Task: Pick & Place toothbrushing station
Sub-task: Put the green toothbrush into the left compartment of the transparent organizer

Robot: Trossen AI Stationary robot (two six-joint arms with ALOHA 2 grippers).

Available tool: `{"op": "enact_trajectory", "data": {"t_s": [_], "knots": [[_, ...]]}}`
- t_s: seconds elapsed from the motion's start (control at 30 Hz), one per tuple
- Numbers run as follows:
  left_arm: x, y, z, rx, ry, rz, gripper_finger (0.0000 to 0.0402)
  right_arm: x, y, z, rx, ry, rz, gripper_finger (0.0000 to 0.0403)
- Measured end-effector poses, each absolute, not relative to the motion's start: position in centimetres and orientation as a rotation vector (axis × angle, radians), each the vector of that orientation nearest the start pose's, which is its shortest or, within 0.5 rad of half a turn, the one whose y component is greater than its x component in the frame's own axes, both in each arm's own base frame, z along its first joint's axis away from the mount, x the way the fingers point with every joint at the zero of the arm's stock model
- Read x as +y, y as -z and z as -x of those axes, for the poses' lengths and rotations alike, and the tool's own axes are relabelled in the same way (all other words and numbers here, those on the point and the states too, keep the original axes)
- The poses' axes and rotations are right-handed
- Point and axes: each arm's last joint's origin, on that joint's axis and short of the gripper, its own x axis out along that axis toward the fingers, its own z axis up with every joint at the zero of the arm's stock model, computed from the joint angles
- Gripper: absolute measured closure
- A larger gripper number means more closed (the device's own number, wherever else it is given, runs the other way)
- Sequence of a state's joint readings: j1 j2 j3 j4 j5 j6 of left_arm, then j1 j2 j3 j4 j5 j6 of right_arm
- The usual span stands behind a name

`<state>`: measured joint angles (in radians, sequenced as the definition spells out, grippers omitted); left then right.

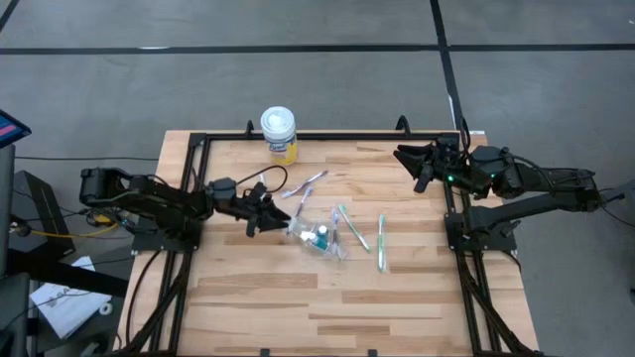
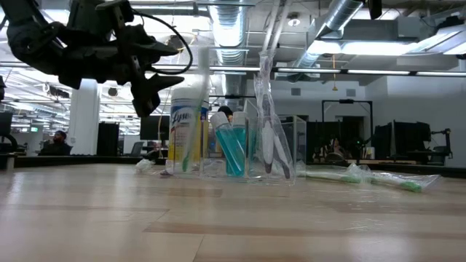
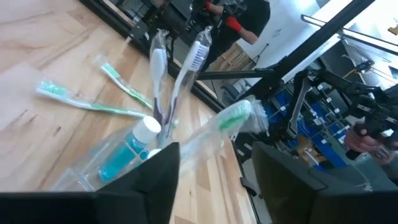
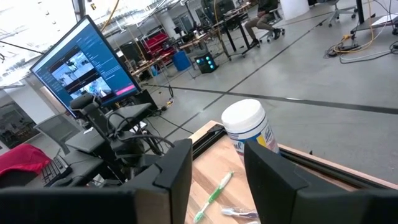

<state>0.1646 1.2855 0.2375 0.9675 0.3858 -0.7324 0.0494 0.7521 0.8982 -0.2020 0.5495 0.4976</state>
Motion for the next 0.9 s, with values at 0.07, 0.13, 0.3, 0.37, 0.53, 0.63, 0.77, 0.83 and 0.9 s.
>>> {"op": "enact_trajectory", "data": {"t_s": [0.07,0.13,0.3,0.37,0.53,0.63,0.77,0.83,0.9], "knots": [[2.8,-16.8,-21.2,0.151,0.194,0.732,0.0191,-0.8,-37.4,-15.4,-0.072,0.503,-0.47,0.0268],[3.3,-16.8,-21.1,0.148,0.189,0.707,0.0187,-0.8,-37.4,-15.4,-0.071,0.503,-0.47,0.0268],[5.2,-16.6,-20.6,0.151,0.171,0.635,0.0196,-0.7,-37.4,-15.4,-0.071,0.502,-0.47,0.0269],[5.9,-16.0,-20.3,0.207,0.172,0.612,0.0202,-0.7,-37.4,-15.4,-0.071,0.502,-0.471,0.0269],[6.1,-13.8,-19.9,0.52,0.224,0.472,0.0217,-0.7,-37.4,-15.4,-0.076,0.501,-0.49,0.0269],[6.0,-13.6,-19.9,0.703,0.248,0.303,0.0227,-0.7,-37.4,-15.4,-0.078,0.501,-0.496,0.0269],[6.6,-14.9,-20.7,0.78,0.218,0.096,0.0238,-0.7,-37.4,-15.4,-0.081,0.5,-0.508,0.0269],[7.0,-15.9,-21.4,0.76,0.193,0.026,0.0242,-0.7,-37.4,-15.4,-0.081,0.501,-0.508,0.0269],[7.4,-16.9,-21.9,0.748,0.169,-0.054,0.0244,-0.7,-37.4,-15.4,-0.082,0.501,-0.511,0.0269]]}}
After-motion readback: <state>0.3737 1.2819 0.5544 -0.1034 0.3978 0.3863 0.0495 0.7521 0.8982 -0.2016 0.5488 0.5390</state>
